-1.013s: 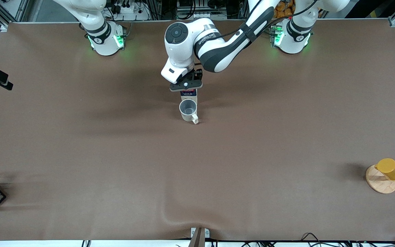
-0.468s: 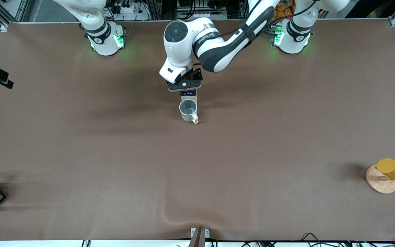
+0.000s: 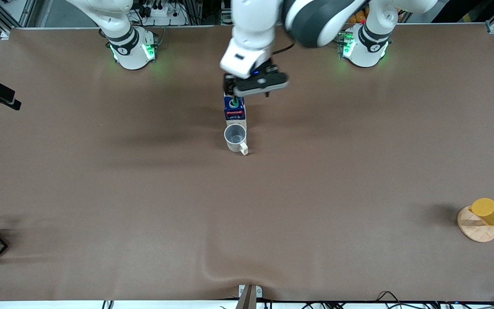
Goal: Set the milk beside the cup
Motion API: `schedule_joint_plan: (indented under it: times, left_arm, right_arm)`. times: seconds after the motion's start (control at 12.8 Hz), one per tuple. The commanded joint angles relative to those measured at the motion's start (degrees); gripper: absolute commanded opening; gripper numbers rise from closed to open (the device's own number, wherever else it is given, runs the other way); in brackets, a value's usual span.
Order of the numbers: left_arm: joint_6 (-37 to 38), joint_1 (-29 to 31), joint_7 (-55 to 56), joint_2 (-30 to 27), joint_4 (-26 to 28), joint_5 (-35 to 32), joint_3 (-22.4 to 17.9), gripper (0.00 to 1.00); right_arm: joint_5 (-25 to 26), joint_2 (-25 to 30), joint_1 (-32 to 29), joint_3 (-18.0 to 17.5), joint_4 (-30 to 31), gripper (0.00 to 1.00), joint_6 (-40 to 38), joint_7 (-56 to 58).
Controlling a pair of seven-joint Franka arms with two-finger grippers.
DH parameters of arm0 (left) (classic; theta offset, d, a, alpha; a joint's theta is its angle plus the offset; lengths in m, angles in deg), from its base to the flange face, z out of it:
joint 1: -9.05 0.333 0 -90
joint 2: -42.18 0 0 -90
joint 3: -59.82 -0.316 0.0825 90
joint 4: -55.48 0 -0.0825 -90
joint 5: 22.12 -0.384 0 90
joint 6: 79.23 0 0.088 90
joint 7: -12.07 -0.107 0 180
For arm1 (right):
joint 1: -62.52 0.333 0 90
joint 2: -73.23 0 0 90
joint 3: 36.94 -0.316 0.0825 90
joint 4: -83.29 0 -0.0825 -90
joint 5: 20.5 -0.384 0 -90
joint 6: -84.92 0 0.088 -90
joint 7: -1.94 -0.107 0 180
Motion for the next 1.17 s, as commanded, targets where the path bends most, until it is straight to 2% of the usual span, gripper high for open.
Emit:
schedule_joint_plan:
  times: [0.0,0.16,0.31,0.55,0.62,0.78,0.86,1.01,1.09]
  left_arm:
    - [1.46,8.16,-3.41,-4.84,1.86,-0.57,0.24,1.0]
    - [2.08,14.31,-5.34,-5.9,1.86,-0.22,0.5,1.0]
    - [3.04,17.49,-12.53,-7.13,1.77,1.54,0.15,1.0]
    - [6.56,27.4,-29.9,-7.58,1.33,1.8,0.23,1.0]
    - [7.0,29.0,-35.88,-8.71,1.59,4.68,-1.24,1.0]
    - [9.53,26.75,-46.18,-10.12,1.6,7.6,-10.27,1.0]
    - [10.25,26.73,-51.36,-10.73,1.68,7.61,-13.01,1.0]
    - [13.31,27.0,-58.85,-11.87,1.68,7.69,-16.71,1.0]
    - [14.55,27.17,-60.89,-12.4,1.86,7.69,-17.34,1.0]
  right_arm:
    - [-0.61,0.54,1.02,0.06,-0.16,1.0,-0.81,-1.48]
    - [-0.61,0.63,1.36,0.06,-0.16,1.0,-0.81,-2.09]
    - [-0.61,0.63,1.72,0.06,-0.42,1.0,-1.25,-2.27]
    - [-0.69,0.54,1.89,-0.03,-0.51,1.0,-1.52,-2.79]
    - [-0.69,0.54,2.24,-0.03,-0.51,1.0,-1.43,-3.58]
    - [-0.69,0.54,3.12,-0.03,-0.51,1.0,-1.43,-4.99]
    - [-0.69,0.54,3.21,-0.03,-0.51,1.0,-1.52,-4.99]
    - [-0.69,0.37,3.13,0.15,-0.51,1.0,-1.87,-4.99]
    - [-0.69,0.37,3.13,0.15,-0.51,1.0,-1.87,-4.99]
